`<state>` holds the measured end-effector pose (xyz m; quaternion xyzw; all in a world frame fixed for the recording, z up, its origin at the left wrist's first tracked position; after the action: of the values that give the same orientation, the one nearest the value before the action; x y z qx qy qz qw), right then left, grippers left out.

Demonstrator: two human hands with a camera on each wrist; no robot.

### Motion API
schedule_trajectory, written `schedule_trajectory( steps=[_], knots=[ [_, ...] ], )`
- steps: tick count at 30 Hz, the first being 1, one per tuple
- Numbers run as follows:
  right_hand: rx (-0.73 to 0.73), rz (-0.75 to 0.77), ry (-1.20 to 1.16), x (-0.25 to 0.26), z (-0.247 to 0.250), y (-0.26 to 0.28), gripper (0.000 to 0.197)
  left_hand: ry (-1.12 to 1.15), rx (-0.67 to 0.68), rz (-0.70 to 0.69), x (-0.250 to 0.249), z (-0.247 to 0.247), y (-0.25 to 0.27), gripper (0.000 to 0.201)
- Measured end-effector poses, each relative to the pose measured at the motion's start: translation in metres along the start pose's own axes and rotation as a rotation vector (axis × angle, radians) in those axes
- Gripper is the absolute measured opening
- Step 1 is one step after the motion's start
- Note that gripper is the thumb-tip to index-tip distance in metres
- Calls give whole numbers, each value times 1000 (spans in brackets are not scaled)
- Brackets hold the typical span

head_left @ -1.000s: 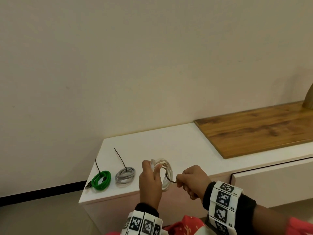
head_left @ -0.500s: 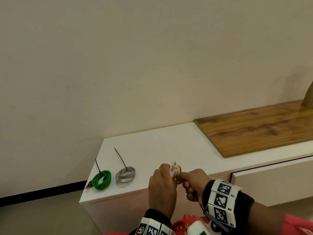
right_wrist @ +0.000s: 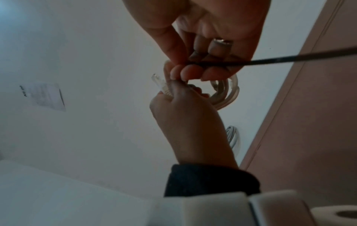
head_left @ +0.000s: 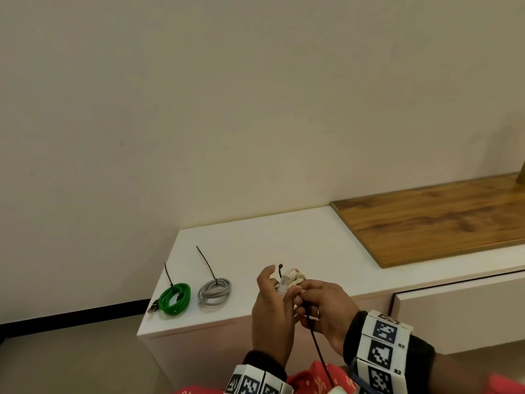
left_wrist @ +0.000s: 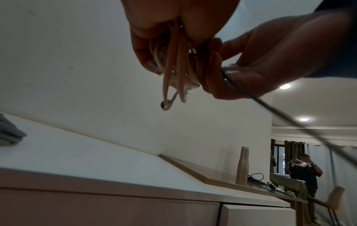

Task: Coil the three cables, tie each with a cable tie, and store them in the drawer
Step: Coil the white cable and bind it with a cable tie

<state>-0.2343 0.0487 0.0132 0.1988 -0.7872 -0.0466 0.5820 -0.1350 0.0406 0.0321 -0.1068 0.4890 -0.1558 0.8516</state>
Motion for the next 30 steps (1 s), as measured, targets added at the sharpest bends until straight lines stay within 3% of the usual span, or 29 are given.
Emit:
schedule_trajectory(
  steps=[5,16,20,27,28,30],
  knots=[
    [3,45,24,-1,-1,0,27,32,20,14,3,1,0,18],
    [78,197,177,15,-8,4,31,256,0,-2,-6,8,-1,17],
    [136,252,284,24,-11,8,21,255,-40,-22,1,14,-3,7],
    [293,389,614,40,-16,25,45,379,-23,-54,10,15,-4,44],
    [277,463,653,46,-16,29,38,393,-20,-53,11,14,-4,43],
    [242,620,686,62,-17,40,5,438,-22,-47,10,12,-3,30]
  ],
)
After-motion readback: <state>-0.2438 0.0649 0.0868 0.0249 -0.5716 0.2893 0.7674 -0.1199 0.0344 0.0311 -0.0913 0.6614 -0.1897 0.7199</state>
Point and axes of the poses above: each hand's wrist, its own y-axis away from the middle knuckle, its own z-axis out of the back of the hand, x = y × z, the point moved 8 cm from there along -y, towards the middle knuckle, and after that the axes turned 13 degrees about x, right-handed, at the moved point
